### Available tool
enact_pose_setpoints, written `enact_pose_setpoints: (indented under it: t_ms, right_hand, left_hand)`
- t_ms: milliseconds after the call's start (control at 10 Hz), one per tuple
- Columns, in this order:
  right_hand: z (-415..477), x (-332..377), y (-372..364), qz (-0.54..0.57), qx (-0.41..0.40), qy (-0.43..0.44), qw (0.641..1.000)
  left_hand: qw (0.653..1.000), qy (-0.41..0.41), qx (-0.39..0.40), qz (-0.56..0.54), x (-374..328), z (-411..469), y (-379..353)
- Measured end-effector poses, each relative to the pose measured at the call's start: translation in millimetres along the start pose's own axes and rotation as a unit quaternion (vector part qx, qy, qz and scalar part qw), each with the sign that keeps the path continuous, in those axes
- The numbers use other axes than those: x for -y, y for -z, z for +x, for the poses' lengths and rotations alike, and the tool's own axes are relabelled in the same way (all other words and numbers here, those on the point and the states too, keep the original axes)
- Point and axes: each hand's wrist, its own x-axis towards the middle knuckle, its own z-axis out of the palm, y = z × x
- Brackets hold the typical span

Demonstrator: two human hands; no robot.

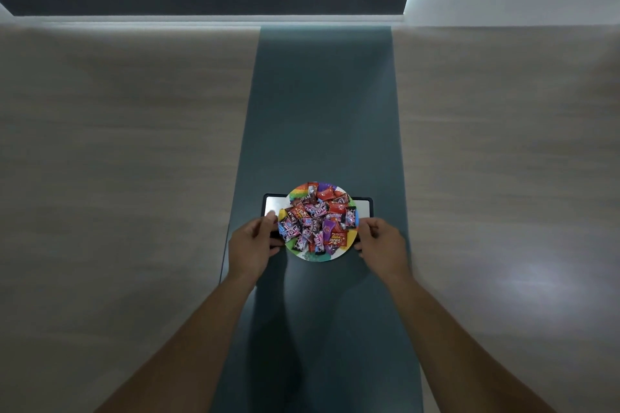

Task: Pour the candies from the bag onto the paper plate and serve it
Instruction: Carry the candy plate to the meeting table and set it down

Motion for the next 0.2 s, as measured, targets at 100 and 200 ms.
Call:
enact_pose_setpoints:
  t_ms: [100, 200]
  right_hand:
    - [-14.2, -4.1, 3.9, 0.006, -0.019, -0.015, 1.0]
    - [-48.2, -15.2, 0.4, 0.005, -0.029, -0.016, 0.999]
  left_hand:
    - [0.995, -0.073, -0.059, 0.021, 7.4, -18.6, 8.3]
    - [0.977, -0.172, -0.076, 0.1, 33.5, -54.5, 19.7]
